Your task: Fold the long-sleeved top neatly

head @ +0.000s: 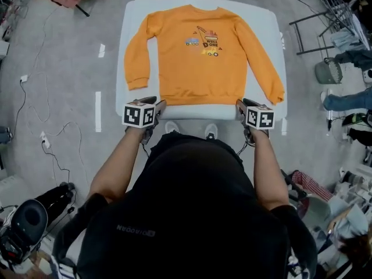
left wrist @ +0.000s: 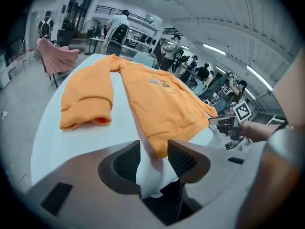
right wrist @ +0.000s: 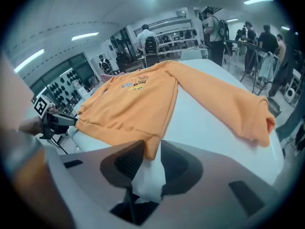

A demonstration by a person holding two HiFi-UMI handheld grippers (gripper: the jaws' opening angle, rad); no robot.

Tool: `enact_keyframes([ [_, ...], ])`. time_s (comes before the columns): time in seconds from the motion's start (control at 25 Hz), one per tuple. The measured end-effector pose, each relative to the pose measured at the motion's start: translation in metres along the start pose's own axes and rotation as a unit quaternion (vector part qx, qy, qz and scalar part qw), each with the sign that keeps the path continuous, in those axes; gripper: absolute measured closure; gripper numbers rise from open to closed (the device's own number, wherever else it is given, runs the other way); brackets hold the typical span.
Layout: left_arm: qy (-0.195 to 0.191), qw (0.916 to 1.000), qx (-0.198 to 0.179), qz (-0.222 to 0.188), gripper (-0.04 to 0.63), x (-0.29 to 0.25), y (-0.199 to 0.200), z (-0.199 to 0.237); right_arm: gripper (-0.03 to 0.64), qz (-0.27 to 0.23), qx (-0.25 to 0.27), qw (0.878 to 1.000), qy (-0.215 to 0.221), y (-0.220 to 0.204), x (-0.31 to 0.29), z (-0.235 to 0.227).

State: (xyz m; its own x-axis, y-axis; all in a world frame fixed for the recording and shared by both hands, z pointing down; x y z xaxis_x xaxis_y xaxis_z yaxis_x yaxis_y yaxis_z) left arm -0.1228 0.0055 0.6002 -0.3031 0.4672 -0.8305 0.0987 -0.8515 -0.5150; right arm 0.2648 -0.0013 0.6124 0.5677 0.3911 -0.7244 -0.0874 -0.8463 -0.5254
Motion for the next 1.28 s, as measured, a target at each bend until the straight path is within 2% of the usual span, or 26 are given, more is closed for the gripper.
enact_keyframes([
  [0.16, 0.022, 0.9997, 0.004, 0.011, 0.429, -0.011, -0.01, -0.006, 0.515, 0.002, 0.016, 1.0, 0.015, -0.004, -0.005, -0.002],
  [0.2, 0.034, 0.9994, 0.004, 0.009, 0.435, -0.013, -0.013, -0.005, 0.555, 0.007, 0.023, 0.999, 0.022, -0.006, -0.006, 0.001],
  [0.28, 0.056, 0.9985, 0.003, -0.001, 0.543, -0.014, -0.012, -0.001, 0.571, 0.011, 0.037, 0.999, 0.033, -0.008, -0.006, 0.007],
  [0.32, 0.061, 0.9981, 0.003, -0.005, 0.563, -0.014, -0.011, 0.001, 0.574, 0.012, 0.039, 0.998, 0.038, -0.009, -0.004, 0.009],
  [0.48, 0.057, 0.9983, 0.003, 0.012, 0.572, -0.005, -0.017, 0.007, 0.575, 0.023, 0.015, 0.998, 0.06, -0.019, 0.004, 0.012],
  [0.68, 0.073, 0.9969, -0.006, 0.028, 0.571, -0.001, -0.026, 0.009, 0.566, 0.03, 0.018, 0.997, 0.064, -0.021, 0.003, 0.009],
  [0.8, 0.077, 0.9968, -0.008, 0.021, 0.567, 0.008, -0.03, 0.009, 0.503, 0.029, 0.038, 0.996, 0.072, -0.016, 0.009, 0.01],
  [0.92, 0.077, 0.9969, -0.015, 0.002, 0.518, 0.021, -0.019, 0.015, 0.483, 0.009, 0.064, 0.996, 0.054, -0.004, 0.027, 0.003],
  [1.16, 0.103, 0.9912, -0.029, -0.078, 0.518, 0.044, 0.04, 0.013, 0.512, -0.069, 0.077, 0.995, -0.004, 0.031, 0.06, -0.019],
  [1.28, 0.101, 0.9893, -0.044, -0.095, 0.526, 0.039, 0.057, -0.01, 0.522, -0.093, 0.08, 0.992, -0.025, 0.042, 0.071, -0.028],
])
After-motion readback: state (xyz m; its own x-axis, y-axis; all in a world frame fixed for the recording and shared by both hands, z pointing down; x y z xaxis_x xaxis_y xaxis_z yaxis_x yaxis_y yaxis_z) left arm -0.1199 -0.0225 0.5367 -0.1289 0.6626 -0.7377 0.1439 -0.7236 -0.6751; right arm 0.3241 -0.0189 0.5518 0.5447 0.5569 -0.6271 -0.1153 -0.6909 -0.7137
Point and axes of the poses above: the fingertips, and each gripper's own axes: x backward along the fingers, z to its left, y out of its top, the point moved 6 cm from there along x, backward along the fingers, and after that the axes turned 15 degrees about y, right-handed, at the moved point
